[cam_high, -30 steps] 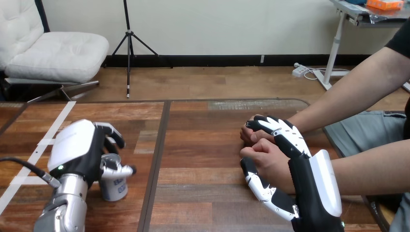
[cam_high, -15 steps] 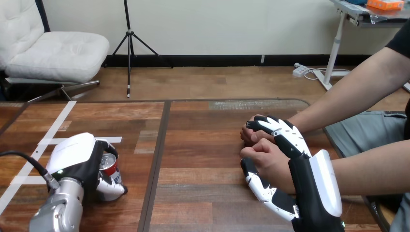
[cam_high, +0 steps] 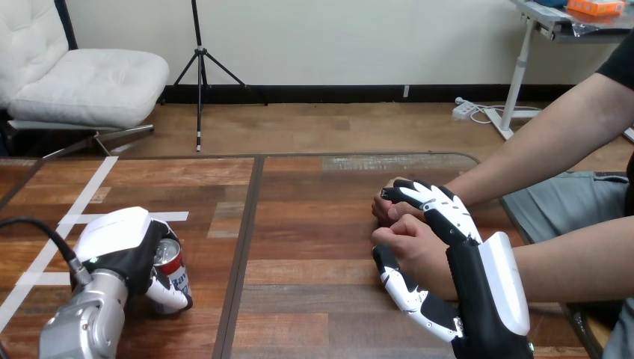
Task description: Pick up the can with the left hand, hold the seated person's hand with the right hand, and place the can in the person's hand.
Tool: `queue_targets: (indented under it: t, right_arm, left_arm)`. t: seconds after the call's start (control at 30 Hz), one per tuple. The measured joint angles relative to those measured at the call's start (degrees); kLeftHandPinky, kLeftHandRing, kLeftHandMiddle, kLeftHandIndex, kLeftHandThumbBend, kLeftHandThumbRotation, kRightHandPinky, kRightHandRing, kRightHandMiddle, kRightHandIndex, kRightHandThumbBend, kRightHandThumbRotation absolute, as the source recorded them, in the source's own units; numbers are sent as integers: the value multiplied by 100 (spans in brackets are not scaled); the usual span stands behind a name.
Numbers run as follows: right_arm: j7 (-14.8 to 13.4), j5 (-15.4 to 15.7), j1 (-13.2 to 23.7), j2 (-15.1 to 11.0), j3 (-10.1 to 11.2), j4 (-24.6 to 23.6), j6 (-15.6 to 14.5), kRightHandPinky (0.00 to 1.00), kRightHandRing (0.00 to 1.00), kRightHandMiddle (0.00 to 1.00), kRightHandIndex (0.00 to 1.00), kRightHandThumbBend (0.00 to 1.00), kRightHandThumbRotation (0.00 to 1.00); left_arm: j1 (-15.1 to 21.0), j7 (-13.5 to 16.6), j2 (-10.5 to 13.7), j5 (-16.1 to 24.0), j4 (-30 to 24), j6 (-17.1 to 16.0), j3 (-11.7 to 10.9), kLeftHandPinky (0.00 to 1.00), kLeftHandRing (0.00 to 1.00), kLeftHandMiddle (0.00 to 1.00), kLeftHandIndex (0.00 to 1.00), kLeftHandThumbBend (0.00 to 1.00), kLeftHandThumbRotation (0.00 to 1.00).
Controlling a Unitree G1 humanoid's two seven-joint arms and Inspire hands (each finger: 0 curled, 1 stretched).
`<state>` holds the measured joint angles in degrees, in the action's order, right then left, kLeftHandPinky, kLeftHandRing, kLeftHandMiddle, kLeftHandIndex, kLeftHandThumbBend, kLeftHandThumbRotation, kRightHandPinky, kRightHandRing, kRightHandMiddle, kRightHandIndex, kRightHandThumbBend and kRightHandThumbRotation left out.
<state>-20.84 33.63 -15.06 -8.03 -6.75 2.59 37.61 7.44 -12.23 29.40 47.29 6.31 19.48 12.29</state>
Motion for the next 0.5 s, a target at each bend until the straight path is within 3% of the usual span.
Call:
queue_targets:
  t: [0.3, 0.5]
  right_arm:
    - [0, 1, 0, -5, 0, -1, -17, 97, 90, 84, 76, 33, 38]
    - [0, 2, 0, -25, 0, -2, -30, 96, 90, 84, 76, 33, 38]
  left_arm:
    - [28, -68, 2, 21, -1, -45, 13, 42, 49, 56, 61, 86, 0]
    - [-11, 248, -53, -299, 0, -253, -88, 40, 45, 51, 54, 84, 0]
